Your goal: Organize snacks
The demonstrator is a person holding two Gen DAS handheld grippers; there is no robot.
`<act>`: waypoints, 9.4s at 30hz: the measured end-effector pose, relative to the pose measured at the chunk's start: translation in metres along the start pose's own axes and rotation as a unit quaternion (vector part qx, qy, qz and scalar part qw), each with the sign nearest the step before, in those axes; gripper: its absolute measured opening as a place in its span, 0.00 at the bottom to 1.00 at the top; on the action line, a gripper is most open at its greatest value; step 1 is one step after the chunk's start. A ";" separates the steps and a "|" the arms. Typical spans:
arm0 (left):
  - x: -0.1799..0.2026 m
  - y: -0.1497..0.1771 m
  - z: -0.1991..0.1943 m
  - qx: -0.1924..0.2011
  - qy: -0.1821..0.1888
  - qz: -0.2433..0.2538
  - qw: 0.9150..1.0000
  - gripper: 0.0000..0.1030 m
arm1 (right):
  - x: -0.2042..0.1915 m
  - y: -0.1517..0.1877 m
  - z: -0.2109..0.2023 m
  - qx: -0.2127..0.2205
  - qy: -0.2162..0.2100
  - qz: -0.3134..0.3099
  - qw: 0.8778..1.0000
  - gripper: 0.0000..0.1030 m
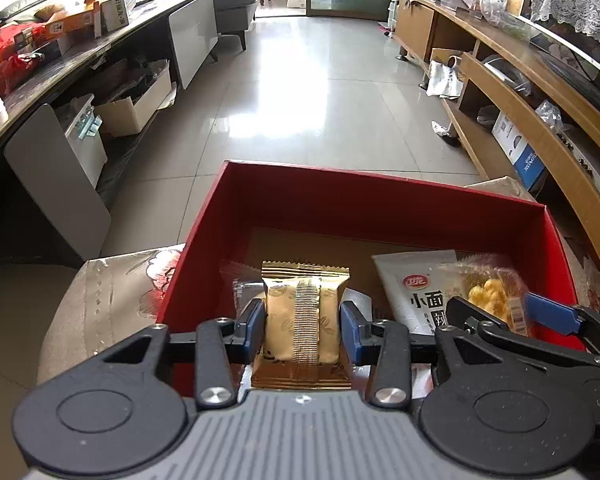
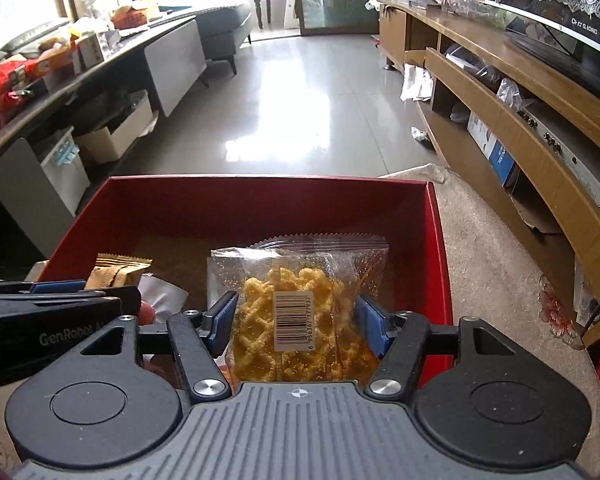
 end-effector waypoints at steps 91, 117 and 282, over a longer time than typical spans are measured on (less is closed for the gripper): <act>-0.035 0.176 -0.049 -0.140 0.082 0.008 0.987 0.55 | -0.031 0.185 -0.131 -0.126 -0.042 -0.099 0.986 0.84; -0.049 0.170 -0.042 -0.119 0.016 -0.121 0.985 0.54 | -0.024 0.178 -0.138 -0.117 -0.051 -0.102 0.987 0.84; -0.022 0.075 -0.074 -0.042 0.053 -0.018 0.998 0.53 | -0.022 0.030 -0.087 -0.007 -0.005 -0.037 0.999 0.67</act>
Point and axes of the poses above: each gripper's, at about its wrist camera, not at the fingertips, and z roughly the way its jaws point, x to its right, y to its underside, the point moved 10 cm from there along z, roughly the way its jaws point, and after that the axes turned 3 degrees about z, right-handed, at the moved point
